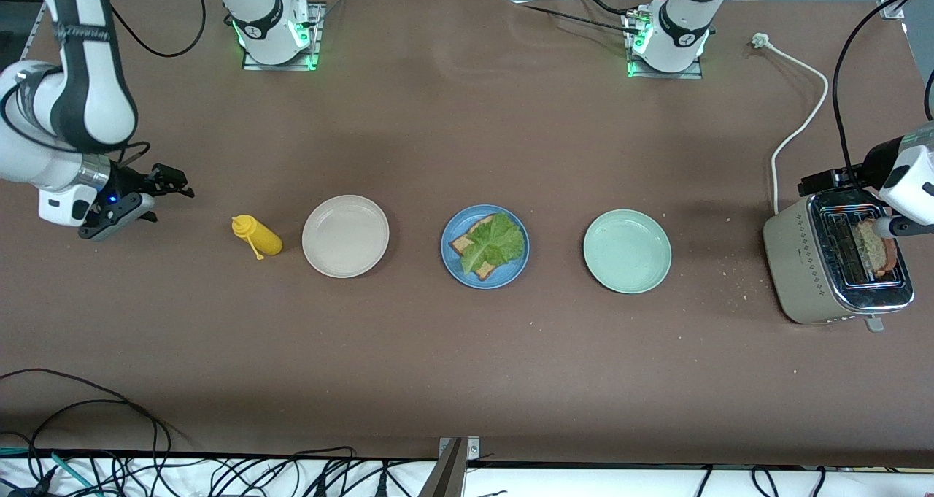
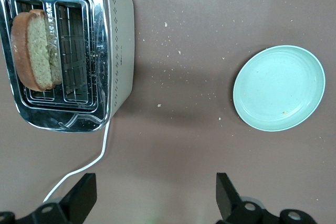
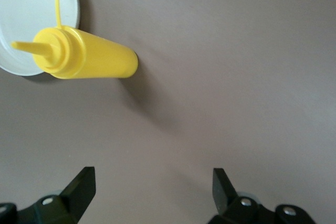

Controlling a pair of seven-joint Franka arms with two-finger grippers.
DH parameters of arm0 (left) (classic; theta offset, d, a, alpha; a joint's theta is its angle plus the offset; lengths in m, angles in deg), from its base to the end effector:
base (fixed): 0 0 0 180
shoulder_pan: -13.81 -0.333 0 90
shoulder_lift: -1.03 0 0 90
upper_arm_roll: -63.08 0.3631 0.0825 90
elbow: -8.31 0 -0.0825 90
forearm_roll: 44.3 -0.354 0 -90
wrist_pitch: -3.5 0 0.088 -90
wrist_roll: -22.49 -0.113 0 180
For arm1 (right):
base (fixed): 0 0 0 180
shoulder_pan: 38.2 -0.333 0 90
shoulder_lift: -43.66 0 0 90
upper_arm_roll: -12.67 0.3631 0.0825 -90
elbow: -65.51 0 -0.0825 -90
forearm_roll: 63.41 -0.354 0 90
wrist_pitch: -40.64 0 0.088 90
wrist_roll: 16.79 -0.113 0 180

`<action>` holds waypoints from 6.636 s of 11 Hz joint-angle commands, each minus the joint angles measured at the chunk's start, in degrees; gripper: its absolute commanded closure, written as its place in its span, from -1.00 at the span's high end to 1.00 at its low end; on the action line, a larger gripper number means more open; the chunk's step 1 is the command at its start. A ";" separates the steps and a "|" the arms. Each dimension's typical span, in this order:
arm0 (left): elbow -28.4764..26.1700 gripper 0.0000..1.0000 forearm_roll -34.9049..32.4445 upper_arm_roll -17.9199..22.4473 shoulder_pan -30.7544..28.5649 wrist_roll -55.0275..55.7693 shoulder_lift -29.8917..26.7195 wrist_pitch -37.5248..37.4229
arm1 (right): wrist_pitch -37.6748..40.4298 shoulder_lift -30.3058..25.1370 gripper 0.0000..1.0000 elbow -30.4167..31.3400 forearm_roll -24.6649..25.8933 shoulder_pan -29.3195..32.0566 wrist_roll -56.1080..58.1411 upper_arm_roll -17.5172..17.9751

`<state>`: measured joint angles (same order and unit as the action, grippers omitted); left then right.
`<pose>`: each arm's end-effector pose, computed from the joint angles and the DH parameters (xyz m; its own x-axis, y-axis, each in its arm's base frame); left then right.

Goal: Make sandwich in blue plate with both arms

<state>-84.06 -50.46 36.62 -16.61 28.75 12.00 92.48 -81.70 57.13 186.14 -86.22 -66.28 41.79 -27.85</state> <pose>0.5627 0.0741 0.5511 0.9603 0.1654 -0.2246 0.1593 -0.9862 -0.0450 0.5344 -0.0834 0.3803 0.8434 0.5349 0.0509 0.5331 -0.8210 -0.2043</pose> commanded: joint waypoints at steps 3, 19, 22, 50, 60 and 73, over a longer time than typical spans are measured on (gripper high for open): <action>0.26 1.00 0.19 -0.26 -0.52 -1.43 -0.16 -0.04 | 0.08 10.34 0.99 -0.48 -25.68 2.94 35.68 0.17; 0.09 0.99 0.10 -0.08 -0.61 -1.51 -0.60 -0.22 | 33.13 28.19 0.86 -4.35 -64.46 6.72 91.54 0.87; 0.00 0.99 0.10 -0.08 -0.70 -1.51 -0.59 -0.22 | 32.52 29.15 -0.39 -5.75 -64.73 6.81 90.14 1.23; -0.26 0.98 0.10 -0.08 -0.79 -1.51 -0.59 -0.30 | 20.21 36.53 -0.75 -44.51 24.39 -44.42 -12.24 1.32; 0.00 0.98 0.19 0.00 -0.87 -1.51 -0.59 -0.48 | 21.09 31.71 -0.79 -44.52 1.94 -34.17 4.04 -0.96; 7.65 0.95 -10.10 2.73 -11.41 -16.37 8.97 6.27 | 44.65 34.59 -0.79 -41.79 -31.41 11.60 68.46 12.88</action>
<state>-78.61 -58.01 39.90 -27.30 13.63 16.23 95.71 -38.05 89.44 144.02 -116.26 -62.00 100.09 -21.30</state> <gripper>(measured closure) 0.013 0.894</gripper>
